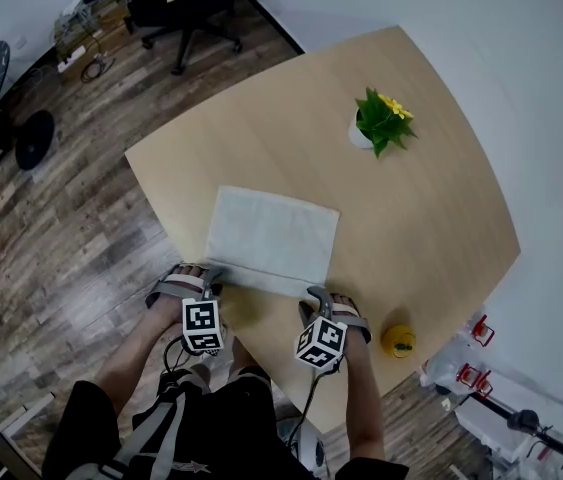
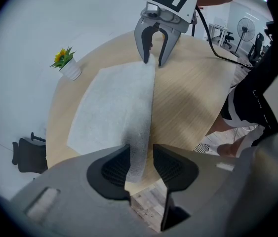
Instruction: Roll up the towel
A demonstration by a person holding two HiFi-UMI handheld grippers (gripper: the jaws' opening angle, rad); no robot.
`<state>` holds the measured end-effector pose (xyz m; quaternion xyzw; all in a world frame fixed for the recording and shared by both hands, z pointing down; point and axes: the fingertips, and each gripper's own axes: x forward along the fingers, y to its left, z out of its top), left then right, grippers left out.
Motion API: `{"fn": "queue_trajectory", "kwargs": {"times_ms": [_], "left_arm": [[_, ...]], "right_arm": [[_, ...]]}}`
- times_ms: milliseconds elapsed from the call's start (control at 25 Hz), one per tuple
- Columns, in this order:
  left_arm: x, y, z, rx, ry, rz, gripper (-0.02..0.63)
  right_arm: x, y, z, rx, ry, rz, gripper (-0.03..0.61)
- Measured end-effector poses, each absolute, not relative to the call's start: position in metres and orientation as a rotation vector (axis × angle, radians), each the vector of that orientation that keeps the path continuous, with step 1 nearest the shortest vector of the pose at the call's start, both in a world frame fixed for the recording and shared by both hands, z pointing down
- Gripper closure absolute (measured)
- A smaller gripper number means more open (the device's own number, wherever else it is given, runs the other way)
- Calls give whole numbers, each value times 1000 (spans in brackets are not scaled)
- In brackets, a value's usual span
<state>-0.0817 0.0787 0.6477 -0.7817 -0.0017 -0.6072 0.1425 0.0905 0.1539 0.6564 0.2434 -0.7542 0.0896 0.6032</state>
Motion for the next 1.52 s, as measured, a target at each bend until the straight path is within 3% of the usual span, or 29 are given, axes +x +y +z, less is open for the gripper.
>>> {"fn": "queue_trajectory", "kwargs": {"times_ms": [480,840,1520], "left_arm": [[-80,78,656,-2242,-40,-1777,503],[-81,83,658,-2239,4,-1758,583],[-118,148,652,-2269,-168,-1851,584]], "right_arm": [[96,147,664,543,-1726,197,476],[95,149,665,546,-1699,153,529],[56,226,659,425,-1769,302,549]]}}
